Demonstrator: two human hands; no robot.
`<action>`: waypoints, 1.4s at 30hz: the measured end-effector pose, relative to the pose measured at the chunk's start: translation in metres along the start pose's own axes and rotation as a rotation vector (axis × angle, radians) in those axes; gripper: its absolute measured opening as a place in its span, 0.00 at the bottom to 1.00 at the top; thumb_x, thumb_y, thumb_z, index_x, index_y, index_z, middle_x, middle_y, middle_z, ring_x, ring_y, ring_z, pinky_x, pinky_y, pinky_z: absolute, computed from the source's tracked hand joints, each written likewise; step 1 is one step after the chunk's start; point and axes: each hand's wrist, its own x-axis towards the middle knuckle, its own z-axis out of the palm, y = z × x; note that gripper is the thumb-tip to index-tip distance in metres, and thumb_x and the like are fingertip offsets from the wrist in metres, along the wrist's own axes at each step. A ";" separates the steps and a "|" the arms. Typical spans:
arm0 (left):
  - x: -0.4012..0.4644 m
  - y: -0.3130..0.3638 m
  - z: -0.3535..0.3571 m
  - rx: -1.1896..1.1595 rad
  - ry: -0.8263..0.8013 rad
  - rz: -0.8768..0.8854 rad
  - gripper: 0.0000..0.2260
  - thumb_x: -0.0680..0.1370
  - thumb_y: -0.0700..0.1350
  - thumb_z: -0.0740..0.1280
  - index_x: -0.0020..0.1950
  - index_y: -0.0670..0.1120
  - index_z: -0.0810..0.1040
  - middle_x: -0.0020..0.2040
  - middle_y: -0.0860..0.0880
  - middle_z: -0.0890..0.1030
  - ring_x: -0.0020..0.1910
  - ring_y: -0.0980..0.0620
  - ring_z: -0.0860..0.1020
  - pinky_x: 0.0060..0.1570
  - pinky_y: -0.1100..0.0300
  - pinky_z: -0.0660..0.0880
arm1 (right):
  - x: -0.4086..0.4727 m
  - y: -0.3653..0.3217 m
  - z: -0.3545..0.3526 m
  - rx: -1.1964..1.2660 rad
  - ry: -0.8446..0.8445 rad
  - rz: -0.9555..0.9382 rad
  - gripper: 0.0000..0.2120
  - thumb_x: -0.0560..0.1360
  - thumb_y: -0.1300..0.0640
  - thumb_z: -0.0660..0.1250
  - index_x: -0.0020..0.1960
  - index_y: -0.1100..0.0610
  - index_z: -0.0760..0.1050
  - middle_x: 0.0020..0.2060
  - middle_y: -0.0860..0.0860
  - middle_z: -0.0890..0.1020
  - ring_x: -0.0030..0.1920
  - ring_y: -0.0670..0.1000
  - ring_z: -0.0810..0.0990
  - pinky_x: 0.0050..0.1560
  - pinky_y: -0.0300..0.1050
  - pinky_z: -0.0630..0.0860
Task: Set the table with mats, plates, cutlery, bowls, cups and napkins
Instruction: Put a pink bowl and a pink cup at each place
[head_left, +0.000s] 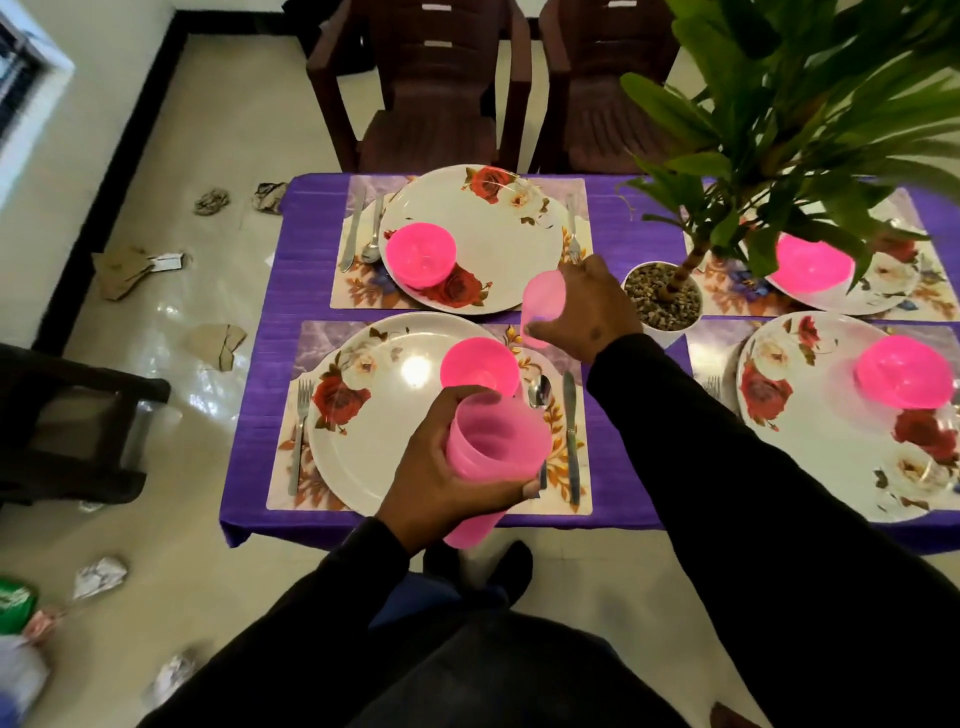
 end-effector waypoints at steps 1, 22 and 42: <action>0.001 0.001 0.000 0.000 0.003 0.003 0.40 0.59 0.57 0.82 0.67 0.49 0.73 0.60 0.59 0.79 0.61 0.52 0.79 0.57 0.56 0.79 | 0.002 0.000 0.003 -0.007 -0.016 0.010 0.40 0.67 0.40 0.77 0.69 0.61 0.68 0.65 0.59 0.68 0.62 0.63 0.73 0.62 0.54 0.72; 0.012 0.003 0.002 0.011 0.039 0.032 0.40 0.61 0.50 0.83 0.69 0.46 0.72 0.62 0.56 0.79 0.63 0.53 0.78 0.60 0.53 0.79 | 0.006 0.002 0.018 -0.046 -0.097 0.109 0.42 0.66 0.35 0.75 0.68 0.60 0.68 0.64 0.60 0.69 0.64 0.64 0.70 0.62 0.55 0.71; 0.051 0.002 0.058 -0.019 -0.077 -0.017 0.33 0.64 0.40 0.84 0.65 0.49 0.74 0.52 0.63 0.78 0.51 0.75 0.76 0.45 0.80 0.70 | -0.096 -0.023 -0.065 -0.020 -0.307 0.021 0.39 0.63 0.23 0.66 0.55 0.56 0.76 0.47 0.51 0.80 0.45 0.53 0.79 0.49 0.50 0.78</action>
